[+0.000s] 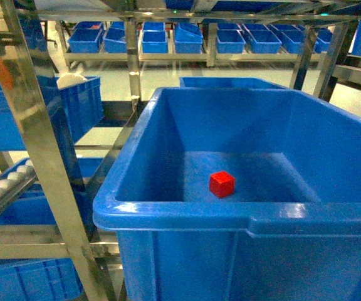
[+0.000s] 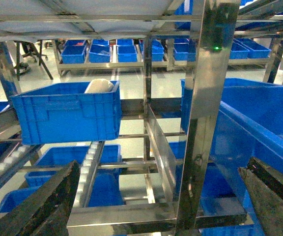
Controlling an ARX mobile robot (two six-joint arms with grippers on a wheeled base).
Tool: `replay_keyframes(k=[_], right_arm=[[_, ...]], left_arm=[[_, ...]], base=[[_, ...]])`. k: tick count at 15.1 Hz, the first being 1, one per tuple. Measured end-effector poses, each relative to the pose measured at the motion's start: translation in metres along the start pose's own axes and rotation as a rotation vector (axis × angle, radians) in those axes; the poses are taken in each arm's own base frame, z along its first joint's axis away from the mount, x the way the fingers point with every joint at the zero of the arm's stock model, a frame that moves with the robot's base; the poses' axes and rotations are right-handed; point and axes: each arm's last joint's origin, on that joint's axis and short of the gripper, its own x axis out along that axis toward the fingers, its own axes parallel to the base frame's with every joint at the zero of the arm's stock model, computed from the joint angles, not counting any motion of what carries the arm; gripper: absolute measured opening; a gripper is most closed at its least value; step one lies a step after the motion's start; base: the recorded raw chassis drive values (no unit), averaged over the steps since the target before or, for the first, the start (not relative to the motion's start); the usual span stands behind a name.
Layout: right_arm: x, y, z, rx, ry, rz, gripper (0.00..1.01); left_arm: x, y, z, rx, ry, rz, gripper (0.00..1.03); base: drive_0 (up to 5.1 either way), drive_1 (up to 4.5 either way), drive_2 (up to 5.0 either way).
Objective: Place magnetic block on left shelf second layer
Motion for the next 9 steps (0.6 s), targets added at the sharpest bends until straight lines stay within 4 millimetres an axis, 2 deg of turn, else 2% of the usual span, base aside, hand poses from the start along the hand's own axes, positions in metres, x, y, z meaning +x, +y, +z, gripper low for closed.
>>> replay_keyframes(k=[1,2,9], right_arm=[[-0.004,0.001,-0.005,-0.004,0.008,0.005,0.16],[-0.009,0.001,-0.008,-0.005,0.000,0.005,0.03],[-0.033,0.000,-0.023,-0.008,-0.006,0.005,0.02]], left_arm=[[0.000,0.000,0.000,0.000,0.000,0.001,0.98],[0.000,0.000,0.000,0.000,0.000,0.001,0.98],[0.000,0.000,0.000,0.000,0.000,0.000,0.98]], base=[[0.0,0.00,0.0],[0.0,0.00,0.0],[0.0,0.00,0.0]])
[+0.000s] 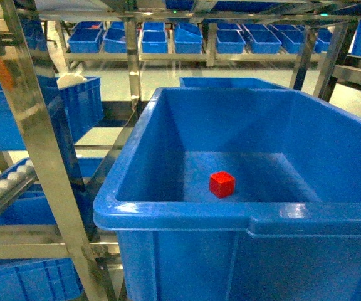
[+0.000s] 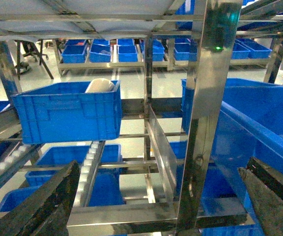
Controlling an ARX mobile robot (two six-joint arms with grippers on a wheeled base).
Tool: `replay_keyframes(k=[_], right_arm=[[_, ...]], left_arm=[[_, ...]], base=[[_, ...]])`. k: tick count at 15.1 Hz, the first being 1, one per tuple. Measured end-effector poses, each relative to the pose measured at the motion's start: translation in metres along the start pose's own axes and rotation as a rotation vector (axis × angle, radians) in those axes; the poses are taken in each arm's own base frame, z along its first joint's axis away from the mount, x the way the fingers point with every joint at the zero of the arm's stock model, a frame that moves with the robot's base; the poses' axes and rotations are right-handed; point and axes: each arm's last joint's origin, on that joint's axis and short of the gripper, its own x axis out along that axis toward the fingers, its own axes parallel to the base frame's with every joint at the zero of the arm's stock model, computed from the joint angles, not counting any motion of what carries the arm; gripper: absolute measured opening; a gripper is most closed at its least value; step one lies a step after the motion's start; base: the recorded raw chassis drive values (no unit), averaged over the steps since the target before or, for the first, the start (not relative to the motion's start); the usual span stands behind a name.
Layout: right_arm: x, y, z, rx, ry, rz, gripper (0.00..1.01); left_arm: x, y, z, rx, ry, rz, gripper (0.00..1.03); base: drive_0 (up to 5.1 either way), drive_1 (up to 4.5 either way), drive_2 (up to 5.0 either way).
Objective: Place magnetic block on left shelf second layer
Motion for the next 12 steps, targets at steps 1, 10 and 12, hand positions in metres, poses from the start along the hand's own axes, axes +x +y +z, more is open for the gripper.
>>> replay_keyframes(k=[1,10,12], right_arm=[[-0.003,0.000,-0.001,0.000,0.000,0.000,0.02],[-0.018,0.000,-0.006,0.000,-0.017,0.000,0.02],[-0.020,0.000,-0.006,0.000,-0.018,0.000,0.02]], left_arm=[[0.000,0.000,0.000,0.000,0.000,0.000,0.98],[0.000,0.000,0.000,0.000,0.000,0.000,0.98],[0.000,0.000,0.000,0.000,0.000,0.000,0.98]], base=[[0.0,0.00,0.0],[0.0,0.00,0.0],[0.0,0.00,0.0]])
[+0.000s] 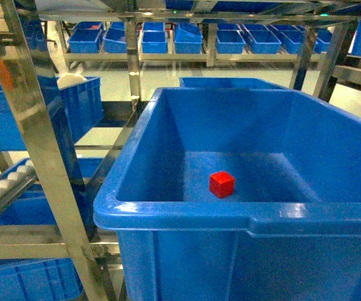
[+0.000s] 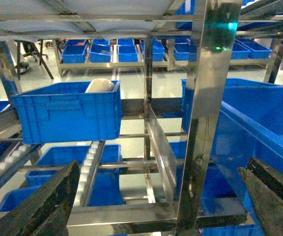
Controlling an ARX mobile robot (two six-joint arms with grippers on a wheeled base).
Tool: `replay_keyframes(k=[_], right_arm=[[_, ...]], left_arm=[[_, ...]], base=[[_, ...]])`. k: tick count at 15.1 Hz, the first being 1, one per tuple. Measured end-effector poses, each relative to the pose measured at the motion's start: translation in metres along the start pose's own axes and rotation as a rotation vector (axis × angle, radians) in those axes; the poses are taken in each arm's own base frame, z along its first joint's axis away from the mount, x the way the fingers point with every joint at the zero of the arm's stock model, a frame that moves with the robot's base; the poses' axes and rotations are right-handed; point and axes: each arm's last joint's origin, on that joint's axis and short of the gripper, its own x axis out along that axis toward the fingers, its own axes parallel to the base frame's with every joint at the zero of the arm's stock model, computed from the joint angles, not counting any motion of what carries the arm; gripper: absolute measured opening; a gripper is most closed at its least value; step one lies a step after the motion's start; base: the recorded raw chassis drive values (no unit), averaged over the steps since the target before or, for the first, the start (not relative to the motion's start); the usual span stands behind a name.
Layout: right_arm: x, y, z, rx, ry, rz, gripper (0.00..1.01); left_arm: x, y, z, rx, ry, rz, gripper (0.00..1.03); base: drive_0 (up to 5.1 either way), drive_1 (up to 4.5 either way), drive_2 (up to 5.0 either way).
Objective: Place magnetic block on left shelf second layer
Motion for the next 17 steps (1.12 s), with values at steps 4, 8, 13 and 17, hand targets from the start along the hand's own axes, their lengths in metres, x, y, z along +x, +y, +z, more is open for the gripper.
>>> replay_keyframes(k=[4,8,13,17], right_arm=[[-0.012,0.000,-0.002,-0.001,0.005,0.003,0.02],[-0.012,0.000,-0.003,-0.002,0.012,0.003,0.12],[-0.012,0.000,-0.003,-0.002,0.011,0.003,0.79],[-0.012,0.000,-0.003,-0.002,0.011,0.003,0.98]], left_arm=[[0.000,0.000,0.000,0.000,-0.002,0.000,0.98],[0.000,0.000,0.000,0.000,0.000,0.000,0.98],[0.000,0.000,0.000,0.000,0.000,0.000,0.98],[0.000,0.000,0.000,0.000,0.000,0.000,0.98]], base=[[0.0,0.00,0.0],[0.0,0.00,0.0],[0.0,0.00,0.0],[0.0,0.00,0.0]])
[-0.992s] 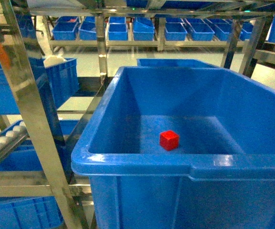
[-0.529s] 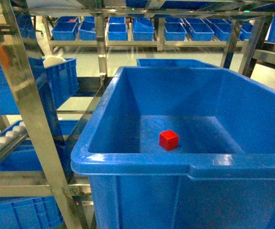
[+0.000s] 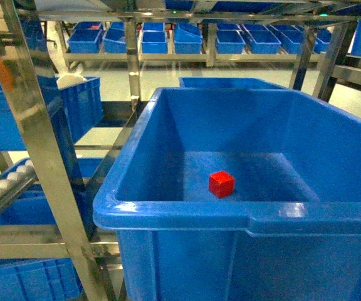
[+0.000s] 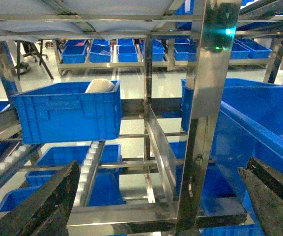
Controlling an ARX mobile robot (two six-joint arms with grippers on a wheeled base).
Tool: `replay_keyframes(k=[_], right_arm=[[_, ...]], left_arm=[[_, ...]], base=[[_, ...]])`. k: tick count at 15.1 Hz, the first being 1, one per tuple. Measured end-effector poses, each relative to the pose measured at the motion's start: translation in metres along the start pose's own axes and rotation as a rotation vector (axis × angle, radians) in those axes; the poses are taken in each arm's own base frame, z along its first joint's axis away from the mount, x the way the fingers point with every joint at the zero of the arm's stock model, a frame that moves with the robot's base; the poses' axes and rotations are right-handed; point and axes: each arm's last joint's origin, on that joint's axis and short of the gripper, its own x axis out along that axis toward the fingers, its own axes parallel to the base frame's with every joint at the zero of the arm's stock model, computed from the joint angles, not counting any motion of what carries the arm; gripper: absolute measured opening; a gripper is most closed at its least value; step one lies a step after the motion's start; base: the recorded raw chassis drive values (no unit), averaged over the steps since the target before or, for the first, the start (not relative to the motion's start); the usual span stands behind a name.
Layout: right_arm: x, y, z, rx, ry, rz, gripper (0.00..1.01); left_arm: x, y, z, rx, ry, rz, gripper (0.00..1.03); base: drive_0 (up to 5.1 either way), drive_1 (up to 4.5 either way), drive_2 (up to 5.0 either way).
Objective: Place magnetic block on left shelf second layer
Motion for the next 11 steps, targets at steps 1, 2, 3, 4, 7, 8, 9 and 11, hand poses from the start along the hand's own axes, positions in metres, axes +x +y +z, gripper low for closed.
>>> replay_keyframes(k=[1,2,3,4,7,8,9,11], right_arm=[[0.0000,0.0000,0.0000,0.000,0.000,0.000,0.98],[0.0000,0.0000,0.0000,0.000,0.000,0.000,0.98],[0.0000,0.0000,0.0000,0.000,0.000,0.000,0.98],[0.0000,0.0000,0.0000,0.000,0.000,0.000,0.98],[0.0000,0.0000,0.0000,0.000,0.000,0.000,0.98],[0.0000,0.0000,0.0000,0.000,0.000,0.000,0.98],[0.0000,0.0000,0.0000,0.000,0.000,0.000,0.98],[0.0000,0.0000,0.0000,0.000,0.000,0.000,0.98]], left_arm=[[0.0000,0.0000,0.0000,0.000,0.000,0.000,0.98],[0.0000,0.0000,0.0000,0.000,0.000,0.000,0.98],[0.0000,0.0000,0.0000,0.000,0.000,0.000,0.98],[0.0000,0.0000,0.0000,0.000,0.000,0.000,0.98],[0.0000,0.0000,0.0000,0.000,0.000,0.000,0.98],[0.0000,0.0000,0.0000,0.000,0.000,0.000,0.98],[0.0000,0.0000,0.0000,0.000,0.000,0.000,0.98],[0.0000,0.0000,0.0000,0.000,0.000,0.000,0.98]], base=[[0.0,0.00,0.0],[0.0,0.00,0.0],[0.0,0.00,0.0],[0.0,0.00,0.0],[0.0,0.00,0.0],[0.0,0.00,0.0],[0.0,0.00,0.0],[0.0,0.00,0.0]])
